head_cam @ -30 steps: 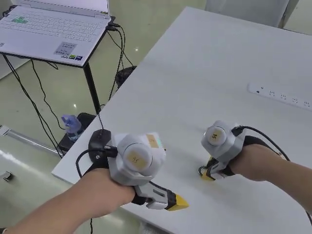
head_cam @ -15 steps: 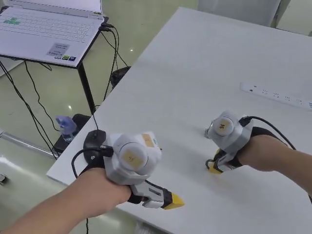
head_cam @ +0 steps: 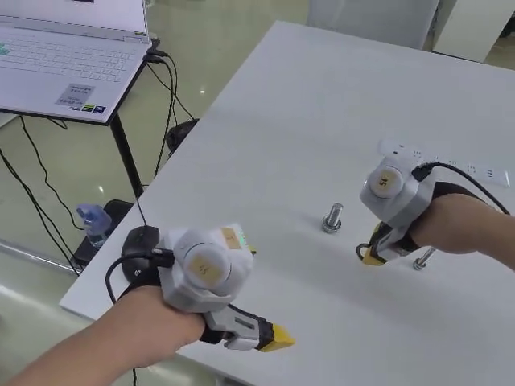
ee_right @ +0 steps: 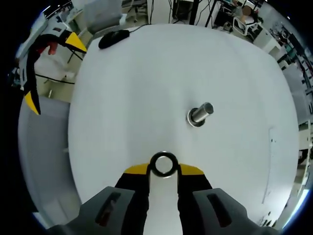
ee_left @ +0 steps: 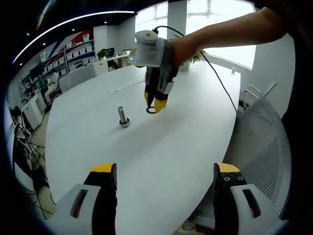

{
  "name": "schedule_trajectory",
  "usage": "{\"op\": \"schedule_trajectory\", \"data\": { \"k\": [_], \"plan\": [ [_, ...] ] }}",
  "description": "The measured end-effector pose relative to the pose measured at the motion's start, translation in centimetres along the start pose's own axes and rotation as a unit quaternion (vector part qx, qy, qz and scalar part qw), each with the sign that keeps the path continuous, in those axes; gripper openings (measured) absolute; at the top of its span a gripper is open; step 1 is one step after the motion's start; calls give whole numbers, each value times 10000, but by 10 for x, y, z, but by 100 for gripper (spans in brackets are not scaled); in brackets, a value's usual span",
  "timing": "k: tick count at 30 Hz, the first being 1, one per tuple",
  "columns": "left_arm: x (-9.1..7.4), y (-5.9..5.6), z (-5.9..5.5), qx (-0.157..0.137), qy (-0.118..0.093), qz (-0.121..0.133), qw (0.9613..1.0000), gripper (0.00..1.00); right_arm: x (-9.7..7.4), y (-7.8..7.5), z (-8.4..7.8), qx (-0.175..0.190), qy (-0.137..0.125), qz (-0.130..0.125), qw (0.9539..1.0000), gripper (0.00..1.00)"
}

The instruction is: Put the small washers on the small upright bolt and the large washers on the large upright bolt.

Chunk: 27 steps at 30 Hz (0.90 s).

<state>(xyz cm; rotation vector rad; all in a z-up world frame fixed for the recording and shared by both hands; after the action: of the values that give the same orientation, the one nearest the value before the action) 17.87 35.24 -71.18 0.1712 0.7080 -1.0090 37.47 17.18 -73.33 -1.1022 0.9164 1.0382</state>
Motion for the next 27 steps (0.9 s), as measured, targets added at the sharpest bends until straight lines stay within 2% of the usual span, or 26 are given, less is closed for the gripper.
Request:
{"op": "schedule_trajectory", "data": {
  "k": [10,17,27],
  "plan": [
    [3,1,0,-6,39,-56,10000,81,-8,-29,13,97,-93,-146,9998,21],
    [2,6,1,19,55,-55,10000,81,-16,-34,32,87,-214,-208,9995,21],
    [4,8,1,-2,73,-77,9999,80,-14,-40,54,-49,-308,-249,9992,21]
  ]
}}
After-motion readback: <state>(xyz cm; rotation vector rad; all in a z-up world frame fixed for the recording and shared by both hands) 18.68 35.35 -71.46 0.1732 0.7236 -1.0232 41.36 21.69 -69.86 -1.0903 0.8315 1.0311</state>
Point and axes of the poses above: the centre of the closed fingertips' face, and the gripper's own axes: x roughly forward along the fingers, y roughly to its left, z roughly out of its top, the point moved 9 cm from there along -x, roughly backward along the fingers, and after that the axes turned 13 degrees about -z, right-handed, at the moved point
